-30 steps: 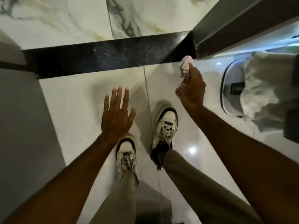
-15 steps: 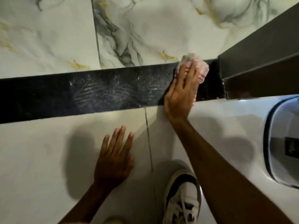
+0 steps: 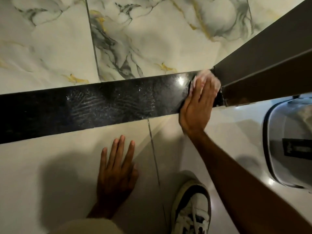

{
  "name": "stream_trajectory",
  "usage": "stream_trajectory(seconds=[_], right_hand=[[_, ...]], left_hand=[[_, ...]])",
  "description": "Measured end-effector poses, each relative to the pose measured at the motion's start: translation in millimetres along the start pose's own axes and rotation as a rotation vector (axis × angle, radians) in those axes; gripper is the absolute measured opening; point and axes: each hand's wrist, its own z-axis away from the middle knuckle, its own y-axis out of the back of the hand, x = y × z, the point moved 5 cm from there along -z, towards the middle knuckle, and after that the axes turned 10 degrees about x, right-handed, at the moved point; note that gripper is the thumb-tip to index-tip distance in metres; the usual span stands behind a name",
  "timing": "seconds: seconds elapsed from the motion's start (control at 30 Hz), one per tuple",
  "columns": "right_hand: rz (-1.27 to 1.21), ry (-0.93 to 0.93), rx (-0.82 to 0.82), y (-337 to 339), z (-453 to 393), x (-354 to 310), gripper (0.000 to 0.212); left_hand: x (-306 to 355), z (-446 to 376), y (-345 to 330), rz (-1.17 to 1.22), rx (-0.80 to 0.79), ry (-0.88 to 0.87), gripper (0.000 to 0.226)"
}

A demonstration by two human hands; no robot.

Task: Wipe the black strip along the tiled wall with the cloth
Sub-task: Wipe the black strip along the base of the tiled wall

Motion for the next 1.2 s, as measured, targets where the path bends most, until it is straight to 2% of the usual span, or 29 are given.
stream_trajectory(seconds=[0.1,0.17,0.23,0.3,0.37,0.43,0.53,0.63,0.7,0.77,0.83,0.93,1.0,1.1,1.13,1.2], right_hand=[[-0.101,0.148,-0.034,-16.7,-22.6,-41.3,0.059],[-0.194,0.297,-0.069,-12.7,-4.0,-58.2,0.057],[-0.21,0.367,-0.088,0.0,32.7,-48.3,0.058],[-0.168,0.303,-0.036,17.7,65.9,-21.9,0.057],[-0.099,0.153,0.018,27.9,74.0,0.3,0.054],[-0.013,0.016,0.065,23.9,51.7,7.6,0.055],[0.028,-0.094,0.015,-1.2,-1.8,-6.5,0.066],[-0.058,0.086,-0.017,-16.1,-23.0,-41.0,0.065],[-0.115,0.291,-0.066,-12.1,-0.8,-51.1,0.062],[-0.122,0.395,-0.082,2.1,40.6,-35.0,0.057],[-0.09,0.318,-0.053,20.6,72.6,-4.5,0.055],[-0.011,0.123,-0.036,25.5,65.8,18.9,0.057],[0.008,0.017,0.002,17.4,35.3,10.5,0.062],[-0.069,-0.099,-0.031,-7.4,-7.3,-27.2,0.081],[-0.092,-0.057,-0.044,-13.4,-11.8,-46.4,0.083],[-0.079,0.186,-0.063,-16.0,1.8,-82.4,0.079]], left_hand=[[0.5,-2.5,0.7,-0.018,0.011,0.015,0.071],[0.5,-3.6,1.3,-0.001,0.004,0.017,0.071],[-1.4,-4.2,1.4,0.002,-0.012,0.022,0.07],[-1.6,-3.0,1.6,-0.011,-0.024,0.026,0.069],[-0.8,-1.9,0.7,-0.024,-0.034,0.016,0.07],[-2.0,-2.4,-2.3,-0.021,-0.017,0.001,0.07],[-4.1,0.1,-8.1,-0.017,0.019,-0.004,0.071],[-3.1,0.1,-9.8,-0.022,0.049,-0.012,0.072],[-3.3,-0.5,-7.2,-0.014,0.052,-0.007,0.073],[-1.9,-1.6,-4.2,-0.004,0.036,-0.002,0.073],[-0.7,-2.4,-0.3,-0.002,0.029,0.002,0.072],[-0.8,-3.3,1.0,-0.002,0.018,0.001,0.072],[-1.7,-2.7,-0.6,-0.006,0.021,-0.002,0.072],[-1.1,-0.9,-3.2,-0.018,0.056,-0.015,0.073],[-1.5,-0.4,-4.5,-0.026,0.065,-0.016,0.073],[-2.1,-0.1,-5.3,-0.029,0.072,-0.013,0.073]])
